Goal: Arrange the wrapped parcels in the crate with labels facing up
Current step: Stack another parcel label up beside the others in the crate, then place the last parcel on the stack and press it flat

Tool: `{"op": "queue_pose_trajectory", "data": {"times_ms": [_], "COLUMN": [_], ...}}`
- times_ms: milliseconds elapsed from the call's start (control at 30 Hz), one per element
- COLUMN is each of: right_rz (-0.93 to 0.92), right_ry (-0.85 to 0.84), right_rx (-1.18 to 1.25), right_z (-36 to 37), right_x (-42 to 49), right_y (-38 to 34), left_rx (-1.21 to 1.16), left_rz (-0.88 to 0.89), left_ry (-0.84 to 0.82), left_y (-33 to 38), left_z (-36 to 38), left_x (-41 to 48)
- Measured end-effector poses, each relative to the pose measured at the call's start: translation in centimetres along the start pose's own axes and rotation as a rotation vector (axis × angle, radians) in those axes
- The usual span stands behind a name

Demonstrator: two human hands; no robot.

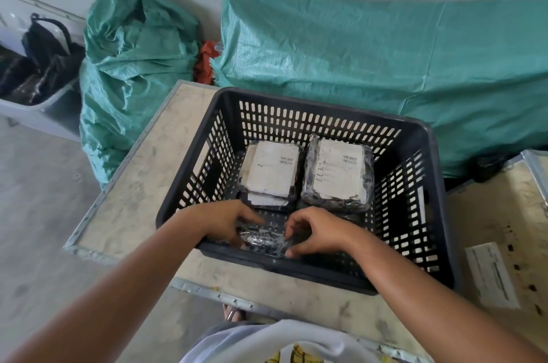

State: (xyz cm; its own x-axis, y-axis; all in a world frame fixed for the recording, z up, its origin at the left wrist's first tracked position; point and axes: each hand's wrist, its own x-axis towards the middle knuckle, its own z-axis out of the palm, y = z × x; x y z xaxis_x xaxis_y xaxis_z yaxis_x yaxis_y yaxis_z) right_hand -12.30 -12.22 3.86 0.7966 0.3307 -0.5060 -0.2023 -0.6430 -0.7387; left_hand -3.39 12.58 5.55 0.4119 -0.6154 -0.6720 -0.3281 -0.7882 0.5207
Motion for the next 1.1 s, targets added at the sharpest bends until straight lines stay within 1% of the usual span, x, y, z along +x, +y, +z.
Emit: {"op": "queue_pose_trajectory", "data": {"times_ms": [67,167,233,300,433,533,633,733,800,967,1033,1100], "right_rz": [-0.021,-0.034,-0.024,-0.017,-0.037,-0.023,-0.065,-0.125,-0.170,-0.382,-0.404,-0.398], "right_ry": [-0.005,-0.022,0.011,0.031,0.001,0.049,0.140,0.329,0.443,0.595,0.612,0.618], "right_rx": [-0.022,0.069,0.104,0.091,-0.001,-0.044,-0.007,0.068,0.095,0.243,0.289,0.326], "right_z": [0.1,-0.1,-0.3,-0.5,-0.4,-0.5,-1.3,-2.4,-3.0,-3.5,-3.3,-3.2], "right_x": [0.2,0.4,0.4,0.3,0.3,0.5,-0.3,-1.5,-2.6,-5.5,-6.1,-6.2], "right_y": [-0.1,-0.1,0.1,0.3,-0.3,-0.4,-0.4,-0.6,-1.1,-3.4,-4.1,-4.9], "left_rx": [0.047,0.045,0.039,0.058,0.163,0.168,0.067,-0.016,-0.057,-0.116,-0.189,-0.280], "left_rz": [0.000,-0.029,-0.041,-0.047,-0.022,0.028,0.132,0.240,0.306,0.465,0.508,0.509], "left_ry": [0.001,0.014,0.058,0.109,0.138,0.163,0.229,0.363,0.416,0.418,0.403,0.383], "left_y": [0.0,0.0,0.0,0.1,0.4,0.6,1.2,2.4,3.4,6.4,6.8,6.9], "left_z": [0.2,0.3,0.3,0.2,0.1,0.1,-0.5,-1.5,-2.6,-8.1,-10.1,-11.4], "left_x": [0.7,1.0,1.1,1.2,1.4,1.2,0.5,-0.9,-2.2,-7.0,-8.5,-9.6]}}
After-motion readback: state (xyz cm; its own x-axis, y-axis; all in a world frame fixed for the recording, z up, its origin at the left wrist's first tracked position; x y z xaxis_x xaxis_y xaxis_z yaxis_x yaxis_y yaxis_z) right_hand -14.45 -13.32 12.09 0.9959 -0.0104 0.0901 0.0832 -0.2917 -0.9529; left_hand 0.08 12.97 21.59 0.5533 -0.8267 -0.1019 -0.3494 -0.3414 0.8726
